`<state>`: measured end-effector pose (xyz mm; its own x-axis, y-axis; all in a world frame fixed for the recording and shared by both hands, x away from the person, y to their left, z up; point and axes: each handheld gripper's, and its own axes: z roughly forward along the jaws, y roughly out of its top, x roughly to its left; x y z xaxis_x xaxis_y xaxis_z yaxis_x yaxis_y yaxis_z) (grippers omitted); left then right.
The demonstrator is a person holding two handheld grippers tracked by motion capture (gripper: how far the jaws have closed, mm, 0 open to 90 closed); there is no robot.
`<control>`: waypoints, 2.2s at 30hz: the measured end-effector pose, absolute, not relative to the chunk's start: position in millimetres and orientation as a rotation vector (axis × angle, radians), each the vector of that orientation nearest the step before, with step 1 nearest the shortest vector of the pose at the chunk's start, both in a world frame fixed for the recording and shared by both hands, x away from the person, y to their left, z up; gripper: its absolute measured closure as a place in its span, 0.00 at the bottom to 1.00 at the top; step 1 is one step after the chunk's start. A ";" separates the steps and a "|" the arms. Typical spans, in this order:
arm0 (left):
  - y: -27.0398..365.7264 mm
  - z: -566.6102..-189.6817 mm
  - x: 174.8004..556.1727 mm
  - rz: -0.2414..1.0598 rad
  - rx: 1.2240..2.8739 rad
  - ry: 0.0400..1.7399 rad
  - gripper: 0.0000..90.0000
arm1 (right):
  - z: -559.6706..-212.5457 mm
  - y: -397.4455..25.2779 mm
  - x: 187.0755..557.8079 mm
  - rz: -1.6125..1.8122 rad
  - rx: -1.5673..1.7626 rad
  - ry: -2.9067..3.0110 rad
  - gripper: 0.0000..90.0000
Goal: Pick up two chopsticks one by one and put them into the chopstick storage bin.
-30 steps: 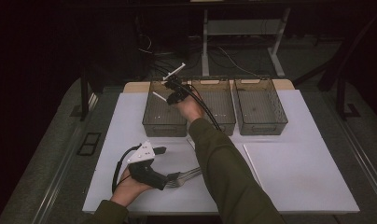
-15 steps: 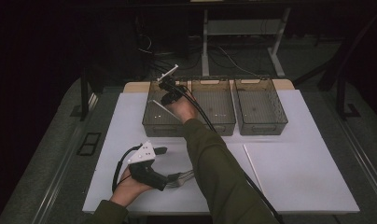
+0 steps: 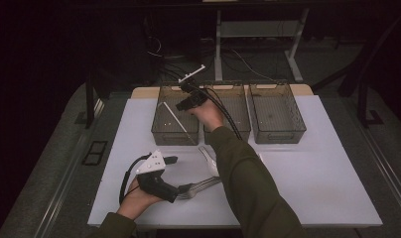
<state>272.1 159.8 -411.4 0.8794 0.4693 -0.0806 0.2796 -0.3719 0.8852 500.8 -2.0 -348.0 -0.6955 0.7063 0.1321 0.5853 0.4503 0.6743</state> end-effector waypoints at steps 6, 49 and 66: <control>160.1 -411.8 272.8 0.229 1.981 0.547 0.00 | -342.1 -30.5 488.3 1.127 1.104 2.530 0.49; 161.1 -416.2 273.9 0.250 2.008 0.586 0.00 | -343.3 -196.6 385.3 1.267 0.998 2.479 0.39; 161.4 -416.2 273.6 0.260 2.012 0.594 0.00 | -383.2 -248.8 334.5 1.127 1.127 2.452 0.61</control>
